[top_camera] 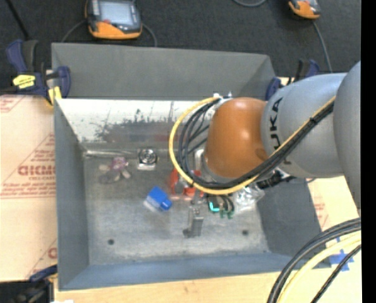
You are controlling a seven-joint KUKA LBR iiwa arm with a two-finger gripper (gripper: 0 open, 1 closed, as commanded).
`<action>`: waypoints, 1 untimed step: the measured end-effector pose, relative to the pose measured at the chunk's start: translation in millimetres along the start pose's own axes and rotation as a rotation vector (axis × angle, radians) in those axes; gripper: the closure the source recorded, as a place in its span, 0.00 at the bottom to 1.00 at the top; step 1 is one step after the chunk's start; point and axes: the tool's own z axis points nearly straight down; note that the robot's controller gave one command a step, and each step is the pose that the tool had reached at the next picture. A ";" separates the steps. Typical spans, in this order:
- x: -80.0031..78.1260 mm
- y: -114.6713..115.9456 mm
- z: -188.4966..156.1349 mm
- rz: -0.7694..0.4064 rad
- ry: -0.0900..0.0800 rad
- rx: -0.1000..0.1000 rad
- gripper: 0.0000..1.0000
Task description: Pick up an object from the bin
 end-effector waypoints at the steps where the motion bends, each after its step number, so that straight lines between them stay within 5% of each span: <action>1: -48.1 39.7 63.9 -0.042 -0.007 -0.001 0.00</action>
Offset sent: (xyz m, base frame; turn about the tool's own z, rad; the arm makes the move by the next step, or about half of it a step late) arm 0.0467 0.0388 -0.0615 -0.0345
